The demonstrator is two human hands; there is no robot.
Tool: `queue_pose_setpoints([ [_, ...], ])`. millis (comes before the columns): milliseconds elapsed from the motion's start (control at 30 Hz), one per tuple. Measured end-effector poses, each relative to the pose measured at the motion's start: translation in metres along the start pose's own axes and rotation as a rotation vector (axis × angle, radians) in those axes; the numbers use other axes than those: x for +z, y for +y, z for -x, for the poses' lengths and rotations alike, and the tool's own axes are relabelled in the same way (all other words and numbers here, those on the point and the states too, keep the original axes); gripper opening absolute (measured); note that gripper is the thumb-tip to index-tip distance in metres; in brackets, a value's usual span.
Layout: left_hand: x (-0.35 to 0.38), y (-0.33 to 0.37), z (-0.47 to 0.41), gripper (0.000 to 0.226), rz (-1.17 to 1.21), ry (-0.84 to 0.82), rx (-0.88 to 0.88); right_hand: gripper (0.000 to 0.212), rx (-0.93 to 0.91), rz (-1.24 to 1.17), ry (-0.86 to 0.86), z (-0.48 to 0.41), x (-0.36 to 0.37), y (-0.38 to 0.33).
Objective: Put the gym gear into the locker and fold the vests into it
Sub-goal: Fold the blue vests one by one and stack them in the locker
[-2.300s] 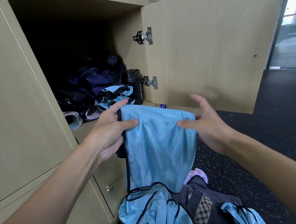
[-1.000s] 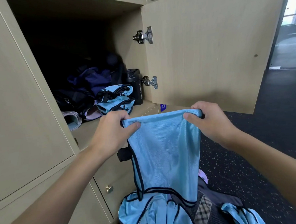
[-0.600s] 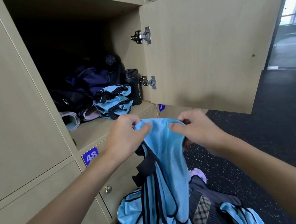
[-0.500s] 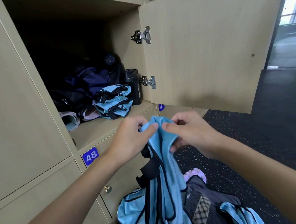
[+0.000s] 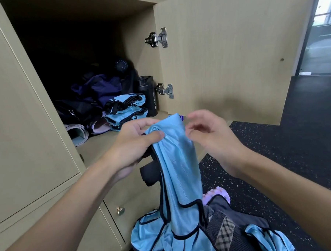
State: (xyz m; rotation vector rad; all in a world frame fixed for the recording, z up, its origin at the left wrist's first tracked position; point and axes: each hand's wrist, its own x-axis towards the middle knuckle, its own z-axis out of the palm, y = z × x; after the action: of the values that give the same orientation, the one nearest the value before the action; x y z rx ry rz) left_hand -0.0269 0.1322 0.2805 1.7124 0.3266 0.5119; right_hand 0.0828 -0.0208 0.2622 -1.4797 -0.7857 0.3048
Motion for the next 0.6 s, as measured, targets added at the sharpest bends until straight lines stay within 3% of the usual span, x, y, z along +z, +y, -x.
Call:
queue_pose_setpoints([
  [33,-0.002,0.003,0.000,0.021,0.041,-0.002,-0.011,0.057,0.020,0.005,-0.017,0.000,-0.002,0.002],
  [133,-0.008,0.009,0.000,0.023,0.135,0.008,-0.039,0.106,0.155,-0.061,-0.307,0.004,-0.003,0.009],
  [200,-0.009,0.013,0.000,0.024,0.184,0.061,-0.069,0.101,0.148,-0.052,-0.351,0.007,0.002,0.014],
  [267,-0.006,0.011,-0.001,0.024,0.256,0.156,-0.113,0.083,0.110,-0.085,-0.244,0.008,0.008,0.012],
  [333,-0.002,0.005,0.000,0.048,0.297,0.198,-0.184,0.075,0.086,-0.151,-0.128,0.007,0.010,0.010],
  [467,0.011,-0.005,0.011,0.105,0.288,-0.009,-0.320,0.077,0.021,-0.217,0.058,0.002,0.005,0.004],
  [533,0.018,-0.007,0.018,0.110,0.225,-0.076,-0.288,0.076,0.016,-0.151,0.104,0.001,0.002,0.004],
  [600,0.021,-0.009,0.019,0.101,0.160,-0.071,-0.206,0.076,0.043,-0.131,0.104,-0.001,0.001,0.004],
])
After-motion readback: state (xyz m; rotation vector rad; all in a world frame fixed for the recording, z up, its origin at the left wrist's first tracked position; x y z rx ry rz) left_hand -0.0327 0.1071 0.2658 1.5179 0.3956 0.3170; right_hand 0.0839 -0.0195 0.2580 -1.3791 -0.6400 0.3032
